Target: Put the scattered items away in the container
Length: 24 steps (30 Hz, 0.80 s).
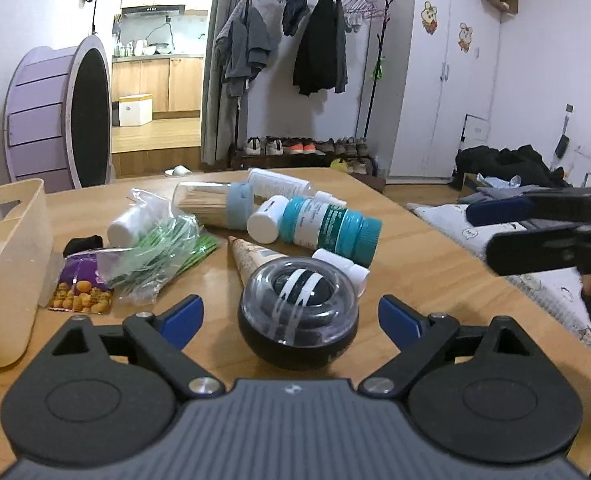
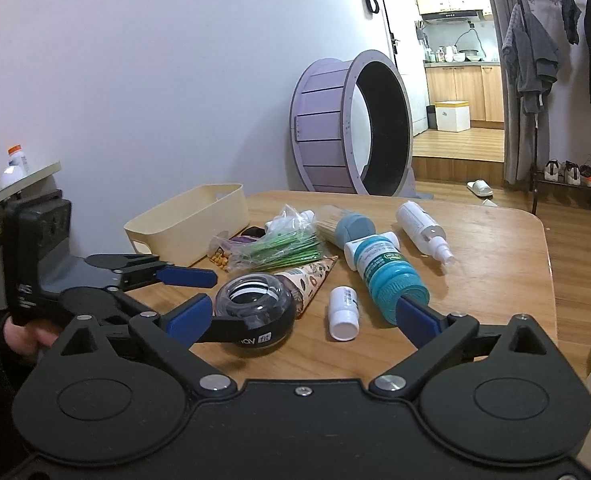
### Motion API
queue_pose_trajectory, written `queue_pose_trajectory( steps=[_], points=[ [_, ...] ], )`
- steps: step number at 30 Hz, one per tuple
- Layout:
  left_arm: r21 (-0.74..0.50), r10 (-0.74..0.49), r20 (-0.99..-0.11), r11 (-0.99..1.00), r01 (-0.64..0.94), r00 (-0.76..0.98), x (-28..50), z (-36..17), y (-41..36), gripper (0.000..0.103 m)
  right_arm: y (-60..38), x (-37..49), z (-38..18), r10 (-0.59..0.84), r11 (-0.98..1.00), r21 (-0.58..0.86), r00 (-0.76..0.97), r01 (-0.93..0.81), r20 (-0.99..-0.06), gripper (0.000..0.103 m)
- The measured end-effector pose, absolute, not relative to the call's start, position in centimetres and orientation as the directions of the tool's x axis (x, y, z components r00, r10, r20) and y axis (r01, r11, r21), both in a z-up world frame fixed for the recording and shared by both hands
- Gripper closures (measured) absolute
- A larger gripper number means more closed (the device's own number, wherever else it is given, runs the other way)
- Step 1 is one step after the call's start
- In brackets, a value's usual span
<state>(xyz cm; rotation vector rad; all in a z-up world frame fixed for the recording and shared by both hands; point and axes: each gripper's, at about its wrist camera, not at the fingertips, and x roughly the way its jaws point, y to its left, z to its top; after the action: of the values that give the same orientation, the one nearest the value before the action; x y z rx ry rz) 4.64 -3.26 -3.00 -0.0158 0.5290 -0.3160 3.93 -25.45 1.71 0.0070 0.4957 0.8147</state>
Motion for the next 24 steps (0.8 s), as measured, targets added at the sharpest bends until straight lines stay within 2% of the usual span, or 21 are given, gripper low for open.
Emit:
queue_pose_trajectory(
  steps=[6,8,9,24],
  points=[
    [-0.081,-0.301,-0.512,0.949,0.303,0.805,5.5,-3.5,-3.8,0.01,-25.9,3.8,1.9,0.709,0.684,0.204,0.571,-0.701,-0.413,0.003],
    [-0.083,-0.306,-0.52,0.947,0.31,0.797,5.5,-3.7,-3.8,0.021,-26.0,3.8,1.9,0.709,0.683,0.204,0.57,-0.701,-0.415,0.002],
    [-0.085,-0.307,-0.527,0.947,0.31,0.792,5.6,-3.8,-3.9,0.031,-26.0,3.8,1.9,0.709,0.683,0.205,0.569,-0.701,-0.417,0.002],
    [-0.079,-0.309,-0.49,0.947,0.312,0.815,4.1,-3.0,-3.1,0.032,-25.7,4.0,2.0,0.714,0.679,0.213,0.565,-0.702,-0.414,0.001]
  ],
)
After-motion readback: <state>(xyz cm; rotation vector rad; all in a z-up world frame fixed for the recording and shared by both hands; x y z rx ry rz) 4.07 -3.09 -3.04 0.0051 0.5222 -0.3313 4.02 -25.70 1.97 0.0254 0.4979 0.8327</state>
